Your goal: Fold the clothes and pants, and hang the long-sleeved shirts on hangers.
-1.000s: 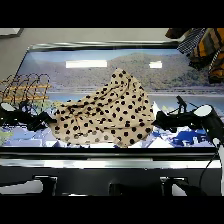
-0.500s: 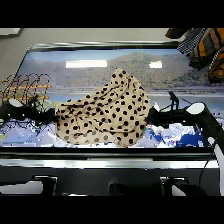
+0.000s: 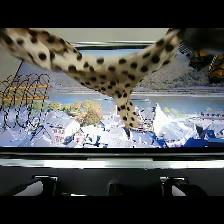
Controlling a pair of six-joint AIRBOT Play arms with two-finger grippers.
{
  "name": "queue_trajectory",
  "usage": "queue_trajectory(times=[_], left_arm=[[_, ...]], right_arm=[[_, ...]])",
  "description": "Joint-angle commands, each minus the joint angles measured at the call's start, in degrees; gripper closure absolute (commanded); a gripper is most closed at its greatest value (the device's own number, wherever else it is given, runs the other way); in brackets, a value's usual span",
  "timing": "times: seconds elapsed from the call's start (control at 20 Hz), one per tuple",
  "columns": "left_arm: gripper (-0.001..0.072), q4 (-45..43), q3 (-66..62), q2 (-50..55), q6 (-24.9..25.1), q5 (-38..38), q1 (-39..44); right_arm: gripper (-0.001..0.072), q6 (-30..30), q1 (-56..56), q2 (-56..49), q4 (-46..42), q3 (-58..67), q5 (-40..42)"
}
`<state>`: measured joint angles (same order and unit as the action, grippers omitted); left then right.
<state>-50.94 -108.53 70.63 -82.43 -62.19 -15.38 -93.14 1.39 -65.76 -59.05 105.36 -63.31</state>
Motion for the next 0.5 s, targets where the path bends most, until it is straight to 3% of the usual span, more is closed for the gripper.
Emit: queue_trajectory(times=[0.0,0.25,0.45], left_arm=[[0.0691,-0.5,-9.6,-8.3,-0.3,7.7,0.0],[0.0691,-18.1,-9.5,-20.6,-13.7,1.4,0.0],[0.0691,-24.1,-9.5,-25.6,-16.2,-5.7,0.0]], right_arm=[[0.0693,-4.0,0.0,2.8,-7.3,17.7,-4.2],[0.0693,-7.9,0.0,16.6,-12.7,17.7,-7.4],[0.0693,-10.5,0.0,22.4,-16.8,17.7,-9.1]])
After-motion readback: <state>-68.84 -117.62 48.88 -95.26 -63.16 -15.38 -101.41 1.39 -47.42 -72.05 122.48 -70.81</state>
